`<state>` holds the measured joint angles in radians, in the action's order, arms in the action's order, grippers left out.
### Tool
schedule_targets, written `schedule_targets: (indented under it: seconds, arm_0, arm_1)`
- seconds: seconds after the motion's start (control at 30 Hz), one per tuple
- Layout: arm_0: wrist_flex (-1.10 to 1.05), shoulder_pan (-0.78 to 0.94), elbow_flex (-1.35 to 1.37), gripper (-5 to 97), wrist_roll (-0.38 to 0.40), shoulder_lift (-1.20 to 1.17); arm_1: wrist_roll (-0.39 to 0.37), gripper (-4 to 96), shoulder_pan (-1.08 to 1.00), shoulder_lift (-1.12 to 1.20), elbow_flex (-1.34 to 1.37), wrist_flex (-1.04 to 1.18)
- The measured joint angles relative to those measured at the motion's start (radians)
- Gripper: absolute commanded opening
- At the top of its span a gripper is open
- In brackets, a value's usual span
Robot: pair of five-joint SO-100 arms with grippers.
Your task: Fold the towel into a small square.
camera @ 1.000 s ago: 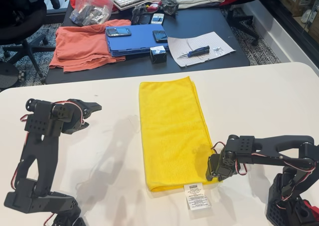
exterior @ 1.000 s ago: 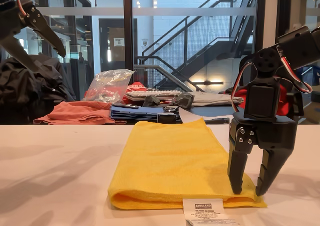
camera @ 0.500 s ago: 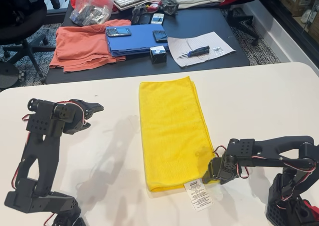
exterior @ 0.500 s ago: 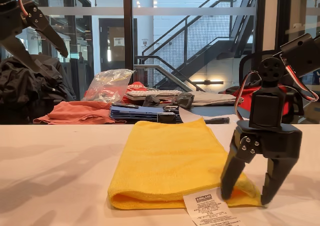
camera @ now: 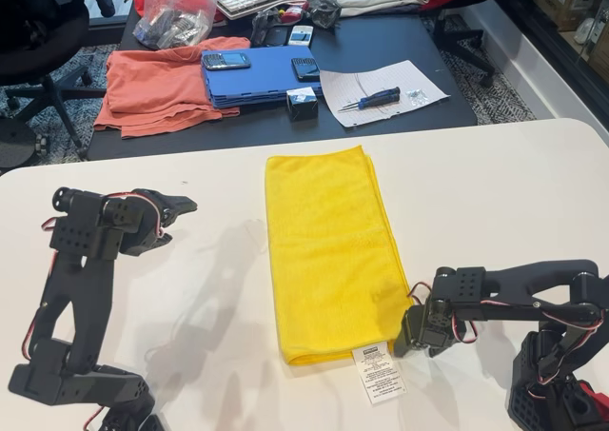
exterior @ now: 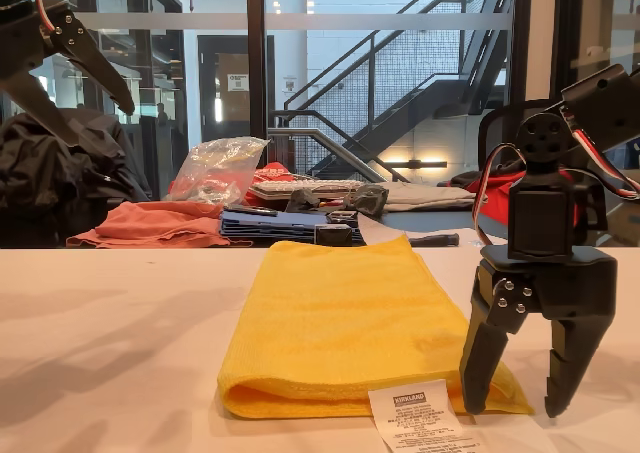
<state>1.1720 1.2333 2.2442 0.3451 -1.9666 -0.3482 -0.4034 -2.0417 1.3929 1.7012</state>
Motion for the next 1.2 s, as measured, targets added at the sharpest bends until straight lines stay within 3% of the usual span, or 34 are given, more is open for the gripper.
schedule_targets:
  seconds: [0.13, 0.33, 0.5, 0.93, 1.2]
  arm_0:
    - [0.087, -0.028, -0.071, 24, -0.008, 0.0]
    - [0.084, -0.179, -0.1, 24, 0.0, 0.005]
    - [0.081, -0.209, -0.095, 24, 0.0, 0.006]
    - [0.095, -0.091, -0.107, 23, -0.003, 0.003]
    - [0.087, -0.273, -0.13, 23, 0.0, 0.003]
  arm_1:
    - [-0.009, 26.6, -0.008, 0.0, 0.006, 0.0]
    - [-0.006, 26.6, -0.014, 0.0, 0.006, 0.0]
    - [-0.002, 26.6, -0.003, 0.0, 0.006, 0.0]
    - [0.0, 26.6, 0.0, 0.052, 0.006, 0.0]
    - [-0.003, 26.6, -0.009, 0.083, 0.006, -0.005]
